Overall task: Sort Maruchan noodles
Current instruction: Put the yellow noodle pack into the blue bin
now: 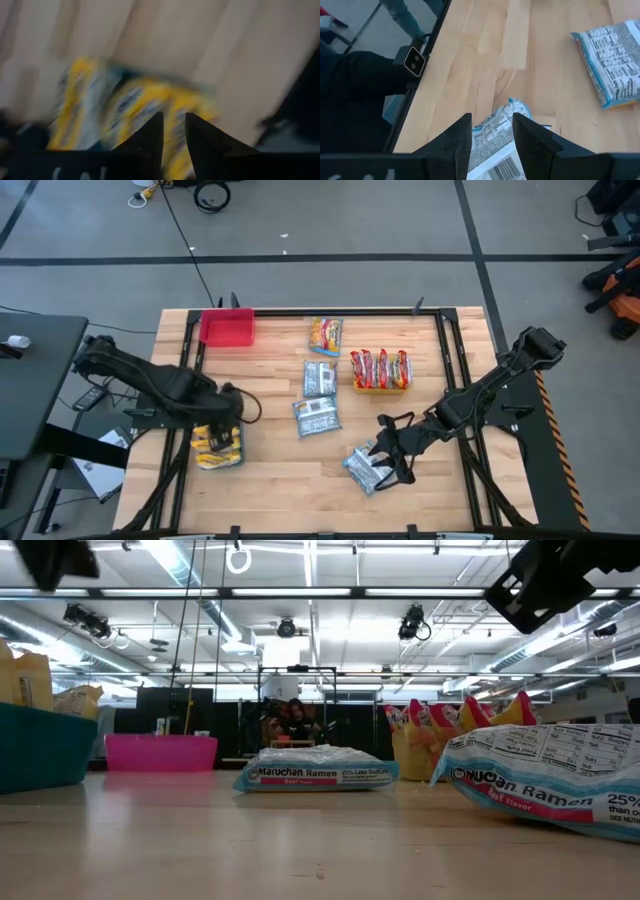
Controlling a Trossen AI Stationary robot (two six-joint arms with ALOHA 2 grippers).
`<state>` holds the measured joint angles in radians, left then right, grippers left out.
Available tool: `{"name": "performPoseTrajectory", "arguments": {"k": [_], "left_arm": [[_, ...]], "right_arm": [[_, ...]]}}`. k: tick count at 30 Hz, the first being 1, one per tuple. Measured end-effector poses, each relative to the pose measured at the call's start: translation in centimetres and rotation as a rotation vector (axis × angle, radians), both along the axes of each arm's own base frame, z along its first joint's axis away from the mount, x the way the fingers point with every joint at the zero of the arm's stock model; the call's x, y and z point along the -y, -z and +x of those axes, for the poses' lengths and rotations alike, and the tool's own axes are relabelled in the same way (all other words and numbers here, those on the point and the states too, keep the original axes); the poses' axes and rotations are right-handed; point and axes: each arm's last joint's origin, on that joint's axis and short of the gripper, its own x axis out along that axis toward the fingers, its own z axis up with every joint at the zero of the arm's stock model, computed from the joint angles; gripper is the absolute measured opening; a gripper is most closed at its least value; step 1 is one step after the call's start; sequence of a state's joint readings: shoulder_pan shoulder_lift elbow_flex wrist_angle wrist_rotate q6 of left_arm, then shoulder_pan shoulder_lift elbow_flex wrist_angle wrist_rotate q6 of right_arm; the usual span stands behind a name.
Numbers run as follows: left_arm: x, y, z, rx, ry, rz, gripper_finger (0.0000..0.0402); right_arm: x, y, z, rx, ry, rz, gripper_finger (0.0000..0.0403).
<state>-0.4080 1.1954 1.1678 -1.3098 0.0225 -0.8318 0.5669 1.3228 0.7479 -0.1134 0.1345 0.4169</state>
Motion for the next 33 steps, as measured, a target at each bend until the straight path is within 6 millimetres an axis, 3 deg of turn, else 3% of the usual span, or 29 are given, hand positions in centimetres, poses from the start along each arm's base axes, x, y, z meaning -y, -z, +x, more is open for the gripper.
{"name": "performPoseTrajectory", "arguments": {"k": [3, 6, 12, 17, 20, 25, 33], "left_arm": [[1.8, -1.2, 1.1, 0.176, -0.007, -0.094, 0.0084], [4.5, -0.3, 1.8, 0.256, 0.01, -0.212, 0.0081], [10.1, 6.0, 3.0, 0.208, -0.152, -0.454, 0.0035], [12.9, 10.2, 2.4, 0.035, -0.333, -0.499, 0.0008], [12.8, 11.2, 1.4, -0.07, -0.416, -0.414, 0.0013], [10.8, 12.1, -0.1, -0.188, -0.597, -0.183, 0.0014], [8.0, 12.0, -1.7, -0.319, -0.706, 0.084, 0.0015]], "right_arm": [[0.0, 0.0, 0.0, 0.001, 0.001, 0.001, 0.0147], [0.0, 0.0, 0.0, 0.002, -0.001, 0.0, 0.0147], [0.0, 0.0, 0.0, 0.008, -0.022, -0.027, 0.0147], [0.0, 0.0, -0.1, 0.019, -0.054, -0.06, 0.0147], [0.0, 0.1, -0.1, 0.02, -0.065, -0.073, 0.0147], [0.0, 0.1, -0.1, 0.016, -0.059, -0.065, 0.0147], [-1.0, 0.1, -0.7, -0.012, -0.05, -0.005, 0.0147]]}}
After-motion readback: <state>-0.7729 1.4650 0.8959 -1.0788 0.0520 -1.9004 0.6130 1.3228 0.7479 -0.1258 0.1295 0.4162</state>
